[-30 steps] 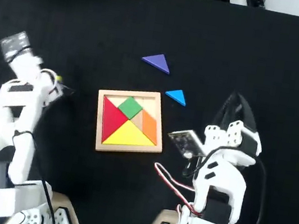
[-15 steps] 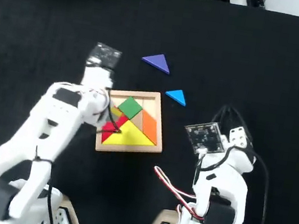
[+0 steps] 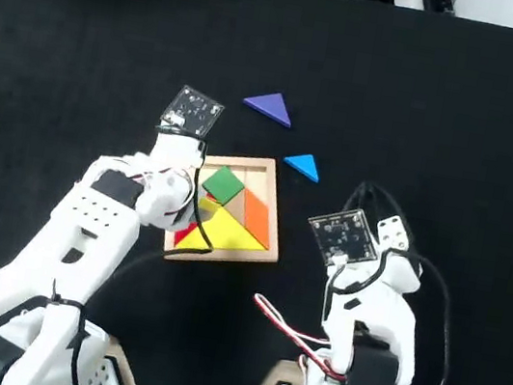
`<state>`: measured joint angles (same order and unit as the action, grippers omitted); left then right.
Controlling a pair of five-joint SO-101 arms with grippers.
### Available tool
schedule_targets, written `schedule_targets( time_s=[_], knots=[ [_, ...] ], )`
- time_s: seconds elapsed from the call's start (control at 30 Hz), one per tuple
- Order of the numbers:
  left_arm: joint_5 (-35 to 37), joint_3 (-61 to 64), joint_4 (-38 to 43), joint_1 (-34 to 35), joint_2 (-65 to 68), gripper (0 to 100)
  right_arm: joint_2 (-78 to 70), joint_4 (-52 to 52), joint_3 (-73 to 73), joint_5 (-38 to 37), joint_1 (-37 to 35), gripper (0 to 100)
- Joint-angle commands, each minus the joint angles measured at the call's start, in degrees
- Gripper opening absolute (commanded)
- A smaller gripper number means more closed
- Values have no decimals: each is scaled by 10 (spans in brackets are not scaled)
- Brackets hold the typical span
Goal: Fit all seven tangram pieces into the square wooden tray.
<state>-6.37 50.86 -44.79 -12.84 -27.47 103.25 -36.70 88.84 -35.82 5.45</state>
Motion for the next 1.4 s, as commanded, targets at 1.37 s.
schedule_targets(
  time_s=[1.37],
  knots=[
    [153, -119, 73, 156, 247, 293, -1277, -441, -1032, -171, -122, 297]
  ],
)
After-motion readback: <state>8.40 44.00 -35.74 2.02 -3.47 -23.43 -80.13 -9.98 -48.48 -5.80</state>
